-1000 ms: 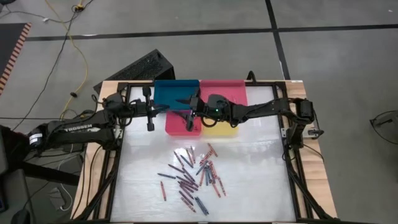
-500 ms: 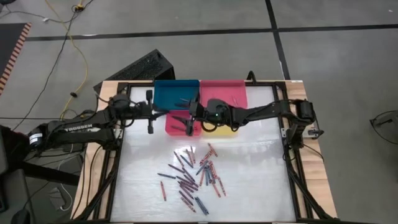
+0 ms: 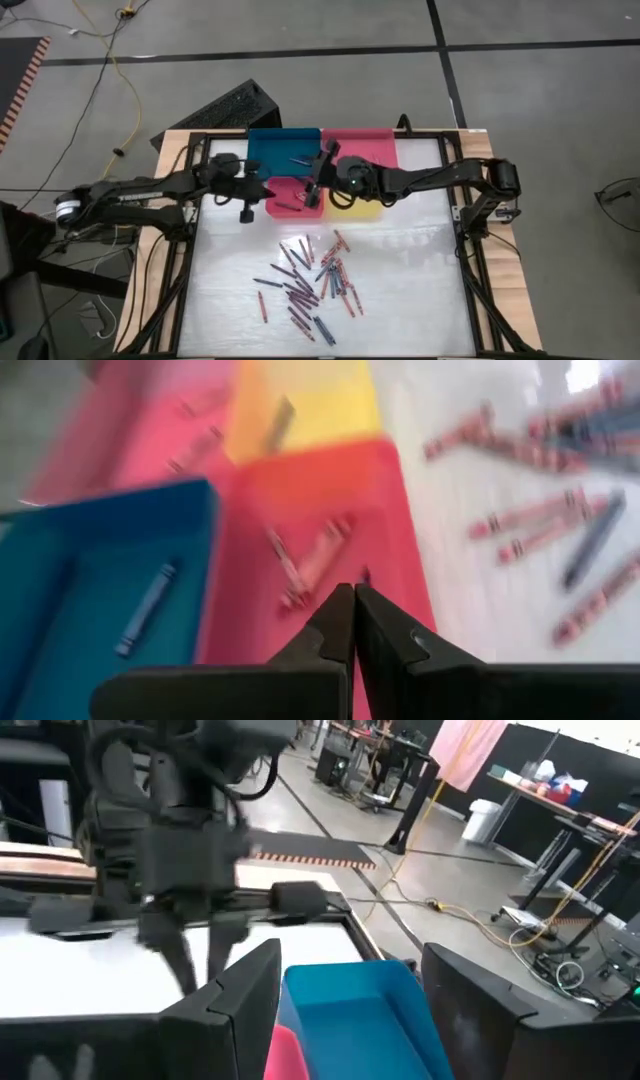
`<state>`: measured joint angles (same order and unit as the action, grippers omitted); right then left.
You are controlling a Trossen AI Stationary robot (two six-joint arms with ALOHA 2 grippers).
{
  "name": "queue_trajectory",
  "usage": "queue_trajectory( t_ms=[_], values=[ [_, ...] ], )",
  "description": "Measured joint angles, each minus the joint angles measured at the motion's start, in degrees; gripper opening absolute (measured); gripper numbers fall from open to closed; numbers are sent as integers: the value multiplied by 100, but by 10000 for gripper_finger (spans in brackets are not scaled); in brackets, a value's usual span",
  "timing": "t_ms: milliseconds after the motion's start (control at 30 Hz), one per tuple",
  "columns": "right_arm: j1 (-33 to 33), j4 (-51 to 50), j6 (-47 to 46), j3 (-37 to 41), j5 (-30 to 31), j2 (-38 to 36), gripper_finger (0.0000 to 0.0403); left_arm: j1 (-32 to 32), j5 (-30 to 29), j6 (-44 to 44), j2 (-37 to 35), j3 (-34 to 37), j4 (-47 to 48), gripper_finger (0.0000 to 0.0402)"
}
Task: Sort crayons
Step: Put the blue crayon into the blue bin
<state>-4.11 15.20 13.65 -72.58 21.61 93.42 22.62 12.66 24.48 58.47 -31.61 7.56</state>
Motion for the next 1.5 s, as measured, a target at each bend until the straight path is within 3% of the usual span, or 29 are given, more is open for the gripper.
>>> queue_trajectory(
  t_ms=[267,533,767,1100,1500],
  values=[
    [-58,-75,42,0,2,-17,240,-14,58,438,1579,-1188,1077,10],
    [-7,-532,23,2,17,-103,240,-14,56,686,2429,-1960,1486,96],
    [181,-1601,-27,5,168,-755,240,-36,-69,1108,2877,-2026,1657,156],
    [448,-2511,-526,-2,551,-1628,240,-224,-303,1196,3367,-2021,1705,153],
    [598,-2585,-522,0,551,-1696,240,-322,-570,1408,3460,-2013,1741,143]
  ],
)
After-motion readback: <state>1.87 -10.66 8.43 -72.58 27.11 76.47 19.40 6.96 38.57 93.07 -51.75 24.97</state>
